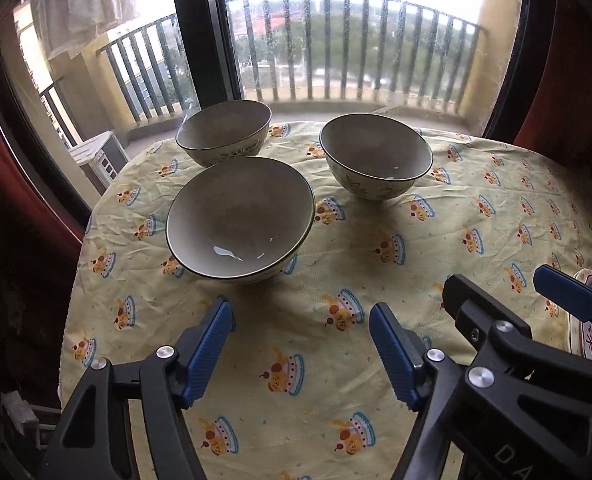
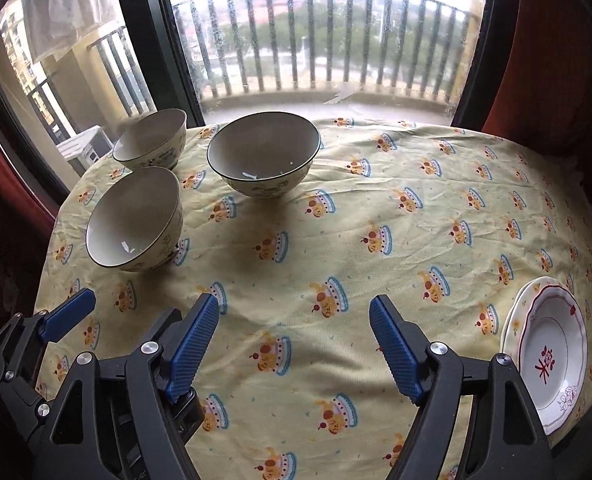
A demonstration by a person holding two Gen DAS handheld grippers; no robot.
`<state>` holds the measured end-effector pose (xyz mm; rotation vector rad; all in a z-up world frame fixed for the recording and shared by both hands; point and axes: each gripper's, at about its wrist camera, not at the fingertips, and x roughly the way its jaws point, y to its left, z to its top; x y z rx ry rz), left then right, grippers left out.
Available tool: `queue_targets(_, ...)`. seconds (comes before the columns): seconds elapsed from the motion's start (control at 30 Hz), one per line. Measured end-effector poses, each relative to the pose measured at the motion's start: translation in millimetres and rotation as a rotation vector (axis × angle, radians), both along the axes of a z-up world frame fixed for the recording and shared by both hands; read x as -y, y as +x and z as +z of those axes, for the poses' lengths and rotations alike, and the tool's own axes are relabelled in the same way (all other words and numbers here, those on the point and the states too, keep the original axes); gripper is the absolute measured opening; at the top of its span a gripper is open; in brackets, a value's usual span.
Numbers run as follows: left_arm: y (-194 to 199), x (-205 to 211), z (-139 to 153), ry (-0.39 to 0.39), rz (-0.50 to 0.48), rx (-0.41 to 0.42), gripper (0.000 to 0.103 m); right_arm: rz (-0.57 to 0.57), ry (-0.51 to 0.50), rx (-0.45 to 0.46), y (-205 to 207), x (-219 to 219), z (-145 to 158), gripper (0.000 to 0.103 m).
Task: Organize plates and bowls
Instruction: 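Move both grippers to the large cream bowl with green rim, then close both grippers on the rim of the cream bowl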
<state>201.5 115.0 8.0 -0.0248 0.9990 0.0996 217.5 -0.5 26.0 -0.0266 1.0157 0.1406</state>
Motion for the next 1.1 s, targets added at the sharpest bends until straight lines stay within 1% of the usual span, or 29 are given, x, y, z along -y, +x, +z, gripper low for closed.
queue_targets(0.07,7.2,-13.1,1.6,0.015,0.006,0.015,0.073,0.002,-0.001,0.021,4.7,-16.5,3.5,0.081)
queue_targets(0.13,16.1,-25.7,0.3,0.032,0.016,0.019,0.068,0.0,-0.007,0.033,10.6,-31.7,5.2,0.081)
queue_targets(0.17,20.3,-31.9,-0.4,0.032,0.022,0.017,0.067,-0.007,-0.007,0.033,14.4,-38.0,5.3,0.081)
queue_targets(0.43,51.9,-72.7,-4.7,0.074,0.074,0.031,0.066,-0.033,0.03,0.036,46.3,-73.5,4.0,0.081)
queue_targets(0.5,61.6,-81.6,-10.2,0.074,0.096,0.021,0.064,-0.03,0.031,0.027,55.5,-81.2,-0.2,0.08)
queue_targets(0.53,66.0,-85.7,-13.2,0.062,0.103,0.013,0.059,-0.023,0.032,0.024,60.3,-85.0,-2.7,0.079)
queue_targets(0.57,69.6,-88.8,-16.3,0.05,0.111,0.005,0.056,-0.018,0.029,0.021,64.5,-89.3,-5.0,0.076)
queue_targets(0.6,72.7,-91.5,-19.1,0.039,0.117,-0.002,0.054,-0.013,0.027,0.019,68.3,-93.1,-7.2,0.075)
queue_targets(0.67,78.6,-95.7,-23.8,0.031,0.114,-0.001,0.047,-0.01,0.027,0.01,75.3,-99.4,-12.2,0.066)
queue_targets(0.73,84.4,-98.4,-27.3,0.026,0.104,-0.004,0.044,-0.023,0.041,-0.01,82.1,-102.3,-17.8,0.059)
queue_targets(0.9,95.1,-100.6,-36.7,0.021,0.087,-0.036,0.034,-0.023,0.072,-0.058,96.9,-108.5,-32.4,0.05)
queue_targets(0.97,97.6,-101.5,-39.4,0.02,0.085,-0.041,0.029,-0.019,0.077,-0.071,101.1,-110.8,-37.1,0.04)
queue_targets(1.03,99.0,-102.6,-41.0,0.009,0.077,-0.046,0.023,-0.016,0.079,-0.075,103.6,-113.1,-40.0,0.036)
queue_targets(1.07,99.3,-102.9,-41.3,0.008,0.077,-0.045,0.022,-0.018,0.079,-0.075,104.3,-113.4,-40.9,0.029)
queue_targets(1.1,99.2,-102.8,-41.2,0.01,0.076,-0.043,0.021,-0.019,0.074,-0.075,104.9,-113.7,-41.9,0.027)
